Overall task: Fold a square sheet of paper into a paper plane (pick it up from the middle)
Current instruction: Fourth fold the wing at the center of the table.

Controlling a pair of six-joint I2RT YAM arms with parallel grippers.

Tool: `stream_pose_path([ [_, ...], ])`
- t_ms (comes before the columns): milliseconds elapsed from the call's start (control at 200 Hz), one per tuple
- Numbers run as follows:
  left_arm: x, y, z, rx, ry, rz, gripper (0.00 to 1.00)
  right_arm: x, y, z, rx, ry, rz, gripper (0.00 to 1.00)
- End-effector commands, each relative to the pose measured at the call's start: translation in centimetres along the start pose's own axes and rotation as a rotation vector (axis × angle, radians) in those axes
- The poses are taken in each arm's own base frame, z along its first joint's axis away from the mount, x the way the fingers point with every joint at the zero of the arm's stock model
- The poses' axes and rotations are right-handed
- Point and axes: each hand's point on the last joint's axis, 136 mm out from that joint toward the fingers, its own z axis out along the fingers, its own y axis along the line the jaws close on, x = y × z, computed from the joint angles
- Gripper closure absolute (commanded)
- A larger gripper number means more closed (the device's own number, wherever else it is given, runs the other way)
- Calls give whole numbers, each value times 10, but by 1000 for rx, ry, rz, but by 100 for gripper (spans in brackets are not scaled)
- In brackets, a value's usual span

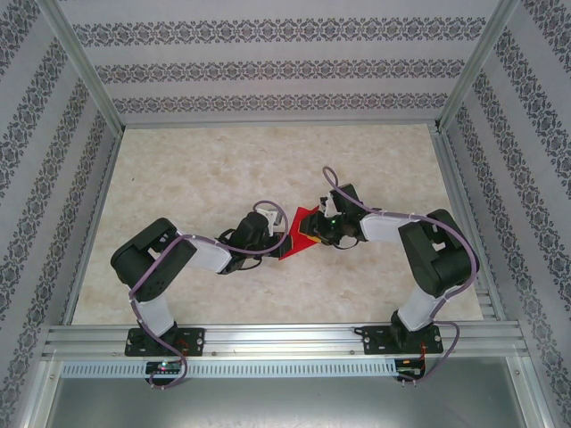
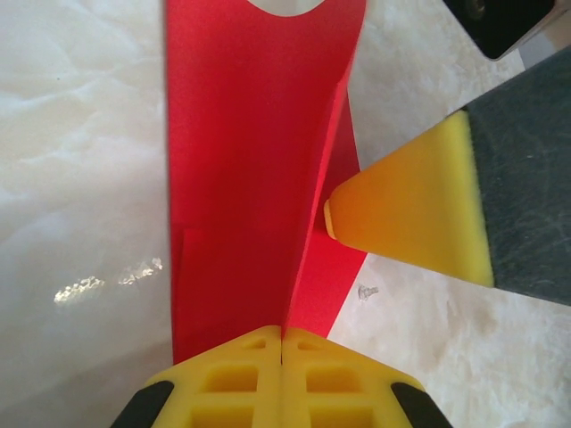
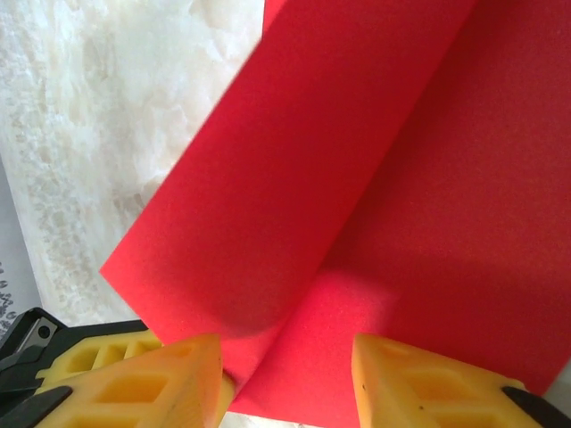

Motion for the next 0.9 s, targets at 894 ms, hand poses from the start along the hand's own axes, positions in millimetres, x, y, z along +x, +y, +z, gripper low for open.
stream_pose_path([
  [894,-12,1,7,-4,27,9,79,-3,-40,10,209,-24,42,49],
])
